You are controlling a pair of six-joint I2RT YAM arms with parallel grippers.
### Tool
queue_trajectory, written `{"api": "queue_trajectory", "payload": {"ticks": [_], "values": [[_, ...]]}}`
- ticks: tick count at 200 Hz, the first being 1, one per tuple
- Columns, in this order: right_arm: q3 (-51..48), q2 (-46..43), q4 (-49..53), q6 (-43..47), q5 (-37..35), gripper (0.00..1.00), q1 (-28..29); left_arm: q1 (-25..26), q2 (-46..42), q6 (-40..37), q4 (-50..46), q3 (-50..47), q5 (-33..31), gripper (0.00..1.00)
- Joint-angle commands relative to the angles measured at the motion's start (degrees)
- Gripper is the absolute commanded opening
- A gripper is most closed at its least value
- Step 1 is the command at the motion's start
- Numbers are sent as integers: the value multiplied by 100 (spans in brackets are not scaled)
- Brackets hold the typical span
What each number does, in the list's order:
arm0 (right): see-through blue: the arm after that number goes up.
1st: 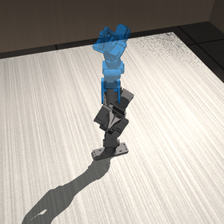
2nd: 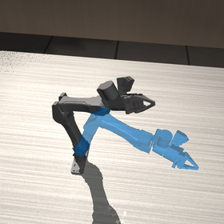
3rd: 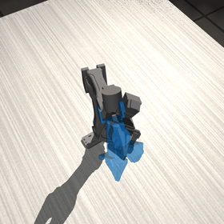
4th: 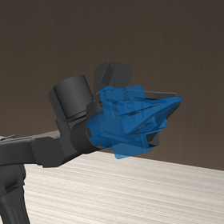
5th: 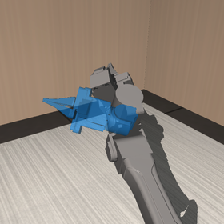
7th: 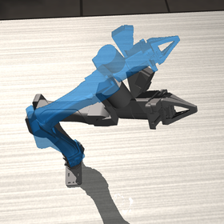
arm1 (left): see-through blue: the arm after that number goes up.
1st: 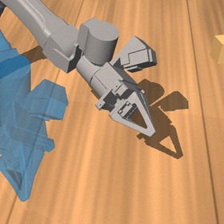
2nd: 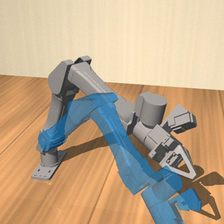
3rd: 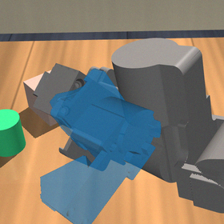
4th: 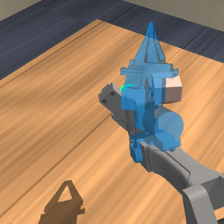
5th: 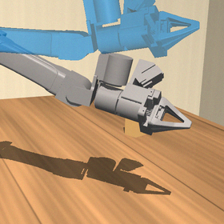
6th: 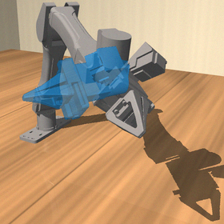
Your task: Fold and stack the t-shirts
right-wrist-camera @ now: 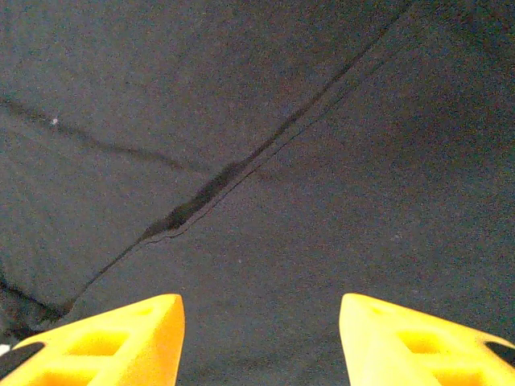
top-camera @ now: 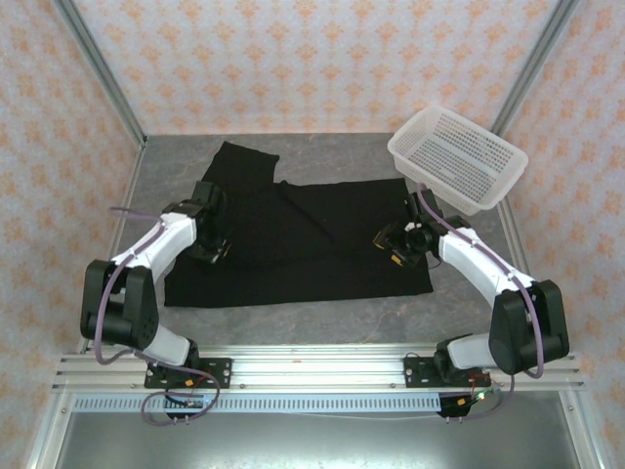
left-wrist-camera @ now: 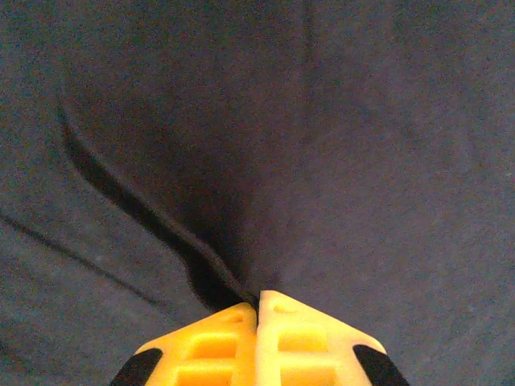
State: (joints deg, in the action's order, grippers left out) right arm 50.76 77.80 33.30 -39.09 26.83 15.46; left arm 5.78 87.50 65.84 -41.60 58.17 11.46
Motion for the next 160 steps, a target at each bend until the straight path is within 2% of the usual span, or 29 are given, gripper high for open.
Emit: {"api": "queue_trajectory", "payload": {"ticks": [1,90,156,160], "values": [[13,16,-18,-83,-94,54,25,155,421,-463,-373,644,-358,0],[-66,-49,70,-106,-100,53,25,830,2624,-2067,-1392,3250,-910,0],[-95,7,114,-120,-122,53,27,986,3246,-2641,-1677,3699,-1197,0],[-86,25,124,-125,-132,53,25,991,3247,-2666,-1669,3701,-1169,3]]}}
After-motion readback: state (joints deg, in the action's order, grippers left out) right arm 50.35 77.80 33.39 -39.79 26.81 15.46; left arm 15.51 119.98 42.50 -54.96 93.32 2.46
